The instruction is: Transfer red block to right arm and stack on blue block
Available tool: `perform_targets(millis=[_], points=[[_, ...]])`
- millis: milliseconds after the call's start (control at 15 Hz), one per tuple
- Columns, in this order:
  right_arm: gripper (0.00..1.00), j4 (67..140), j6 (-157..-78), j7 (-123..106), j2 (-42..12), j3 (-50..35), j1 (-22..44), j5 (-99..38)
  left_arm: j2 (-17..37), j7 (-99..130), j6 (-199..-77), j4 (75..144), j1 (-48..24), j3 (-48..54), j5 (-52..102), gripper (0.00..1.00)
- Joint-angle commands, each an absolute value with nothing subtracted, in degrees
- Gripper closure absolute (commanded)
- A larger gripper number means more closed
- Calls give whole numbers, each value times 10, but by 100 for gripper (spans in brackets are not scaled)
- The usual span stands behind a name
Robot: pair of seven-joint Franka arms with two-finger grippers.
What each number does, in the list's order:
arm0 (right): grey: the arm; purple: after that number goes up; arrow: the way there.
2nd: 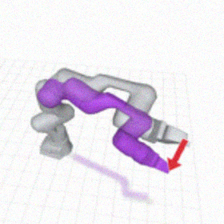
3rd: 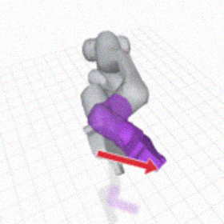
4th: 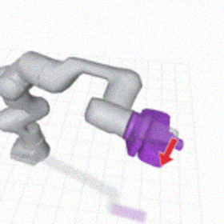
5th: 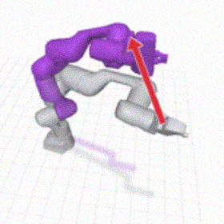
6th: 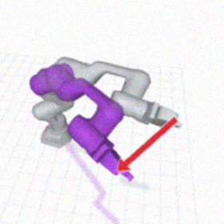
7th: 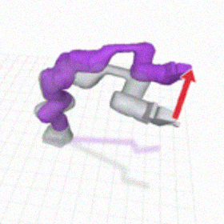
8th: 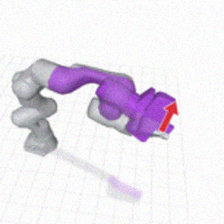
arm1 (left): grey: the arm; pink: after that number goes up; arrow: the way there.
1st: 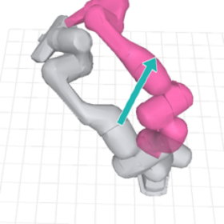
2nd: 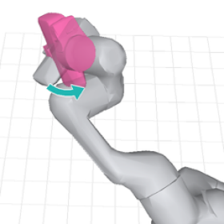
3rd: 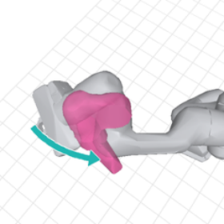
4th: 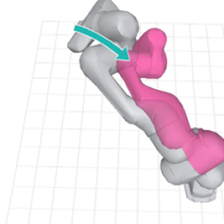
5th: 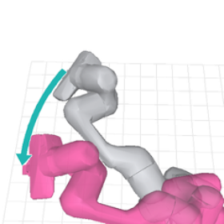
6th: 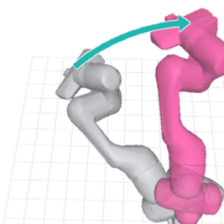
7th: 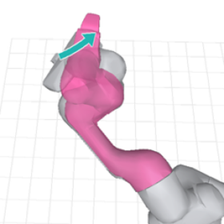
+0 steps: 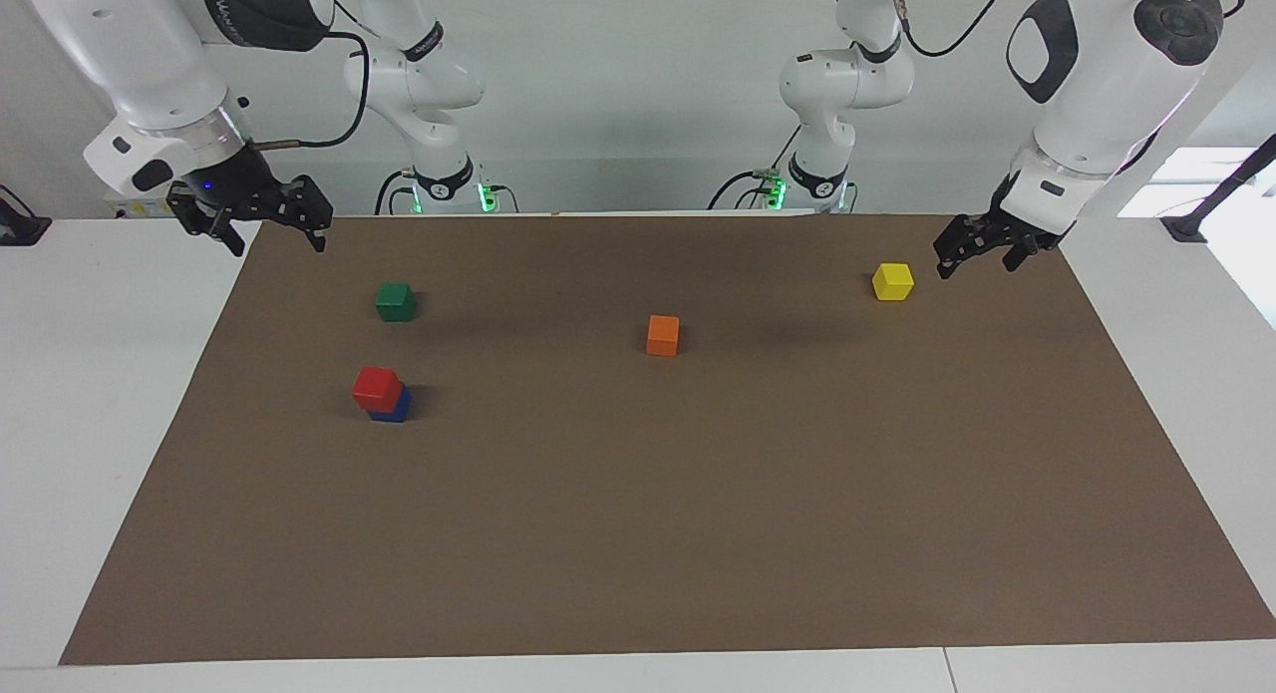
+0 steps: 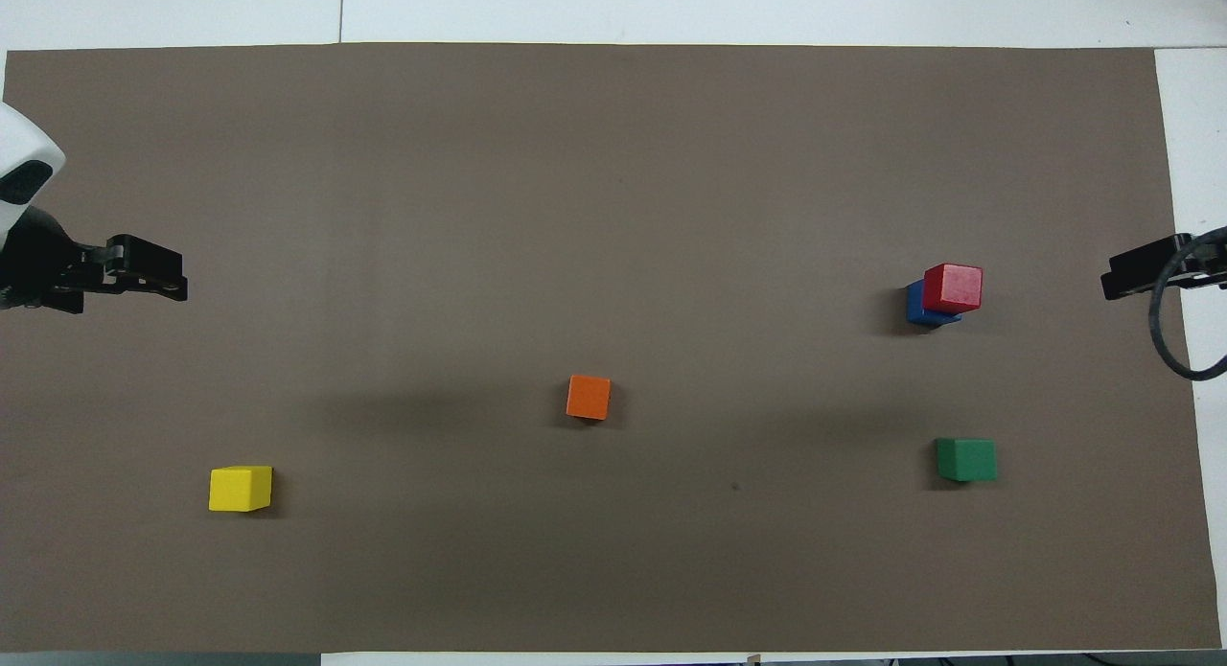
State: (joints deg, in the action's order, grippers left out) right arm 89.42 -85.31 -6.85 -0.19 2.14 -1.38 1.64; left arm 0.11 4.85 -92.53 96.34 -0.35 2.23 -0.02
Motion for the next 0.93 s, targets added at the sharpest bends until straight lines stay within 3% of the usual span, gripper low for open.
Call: perform_targets(millis=[0, 400, 867], points=[[0, 885, -841, -76, -4, 23, -15, 5, 2, 48, -914, 957, 5, 28, 11, 0], [0, 885, -842, -76, -4, 53, 18, 11, 2, 48, -912, 953, 5, 27, 11, 0], [0, 885, -842, -76, -4, 56, 13, 8, 2, 48, -912, 953, 5, 26, 11, 0]])
